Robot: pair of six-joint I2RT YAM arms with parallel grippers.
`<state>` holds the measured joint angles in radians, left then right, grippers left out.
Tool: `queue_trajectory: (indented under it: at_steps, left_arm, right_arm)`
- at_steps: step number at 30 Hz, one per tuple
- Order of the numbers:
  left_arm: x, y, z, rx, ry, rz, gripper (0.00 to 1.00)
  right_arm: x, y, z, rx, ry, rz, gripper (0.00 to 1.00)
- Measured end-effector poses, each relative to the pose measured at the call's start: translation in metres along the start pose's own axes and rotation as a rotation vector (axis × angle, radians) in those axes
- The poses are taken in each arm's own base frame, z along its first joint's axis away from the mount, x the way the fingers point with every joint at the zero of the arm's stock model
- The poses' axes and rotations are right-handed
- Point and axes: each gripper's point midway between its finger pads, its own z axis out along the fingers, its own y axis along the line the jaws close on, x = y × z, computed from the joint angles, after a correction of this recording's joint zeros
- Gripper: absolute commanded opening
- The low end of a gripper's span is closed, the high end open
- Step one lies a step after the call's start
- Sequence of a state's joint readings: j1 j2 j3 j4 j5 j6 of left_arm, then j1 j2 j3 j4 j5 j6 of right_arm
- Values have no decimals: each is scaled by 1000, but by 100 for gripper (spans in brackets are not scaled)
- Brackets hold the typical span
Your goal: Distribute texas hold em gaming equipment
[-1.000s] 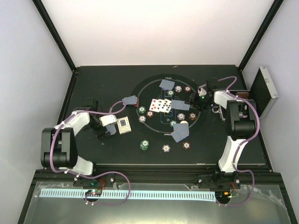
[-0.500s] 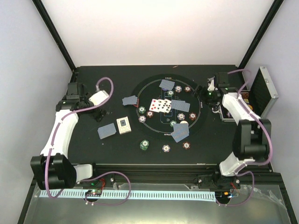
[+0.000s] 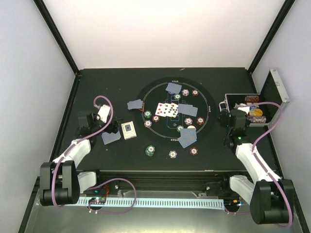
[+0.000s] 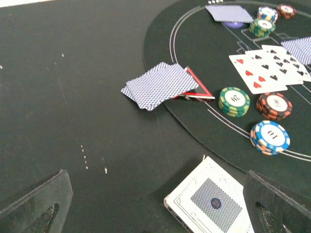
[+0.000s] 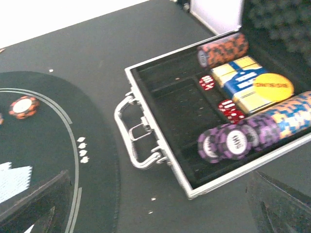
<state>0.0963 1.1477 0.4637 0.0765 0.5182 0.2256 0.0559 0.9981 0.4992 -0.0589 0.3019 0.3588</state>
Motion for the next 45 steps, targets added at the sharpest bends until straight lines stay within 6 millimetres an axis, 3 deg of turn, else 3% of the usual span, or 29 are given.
queue_trajectory:
  at_steps: [6,12,21,27,34,45]
  left_arm:
    - [-4,2,-1,-46,-193,37,99]
    - [-18,6,-15,-134,-364,101,99]
    - [-18,24,2,-236,-388,91,99]
    - [-53,46,6,-327,-417,68,99]
    - [-42,52,9,-352,-369,42,99]
    - [-39,54,10,-363,-355,34,99]
  right_arm:
    - [-1,-22,2,89,-138,-28,100]
    - [1,-29,1,103,-256,-45,100]
    - [-4,-14,29,70,-318,-92,100]
    - [-1,12,44,-47,-327,-168,100]
    - [-9,25,40,-116,-365,-186,100]
    - [-11,29,38,-137,-375,-193,100]
